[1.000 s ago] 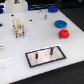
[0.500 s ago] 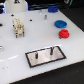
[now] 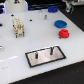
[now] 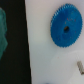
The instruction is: Insert the blue gear onto the right peg, followed by the red gear
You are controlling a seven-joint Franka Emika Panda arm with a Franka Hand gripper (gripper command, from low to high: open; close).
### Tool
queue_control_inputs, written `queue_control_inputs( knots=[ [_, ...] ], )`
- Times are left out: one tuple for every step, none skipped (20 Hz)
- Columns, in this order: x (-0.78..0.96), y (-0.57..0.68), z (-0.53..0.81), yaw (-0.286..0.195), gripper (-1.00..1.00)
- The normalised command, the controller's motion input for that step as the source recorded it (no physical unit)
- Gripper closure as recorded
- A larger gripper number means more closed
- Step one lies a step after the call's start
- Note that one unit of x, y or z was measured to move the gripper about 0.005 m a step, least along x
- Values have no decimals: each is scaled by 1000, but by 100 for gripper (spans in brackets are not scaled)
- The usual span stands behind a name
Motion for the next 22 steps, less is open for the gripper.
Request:
queue_control_inputs(
  knots=[
    [-355,-240,-589,0,-100],
    [-351,-264,-596,0,-100],
    [-355,-282,-597,0,-100],
    [-342,-286,-575,0,-100],
    [-338,-280,-559,0,-100],
    [-333,-160,-533,0,-100],
    [-364,-221,-539,0,-100],
    [-350,-269,-529,0,-100],
    [0,-40,20,0,-100],
    [-17,-189,126,0,-100],
    [-234,-249,309,0,-100],
    [-383,-483,397,0,-100],
    [-380,-586,417,0,-100],
    [-351,-623,437,0,-100],
    [-323,-603,449,0,-100],
    [-246,-586,409,0,-100],
    [-197,-597,343,0,-100],
    [-109,-483,183,0,-100],
    [-86,-400,20,0,-100],
    [0,-111,0,0,-100],
    [-281,-279,-502,0,-100],
    [-160,-232,-487,0,-100]
  ],
)
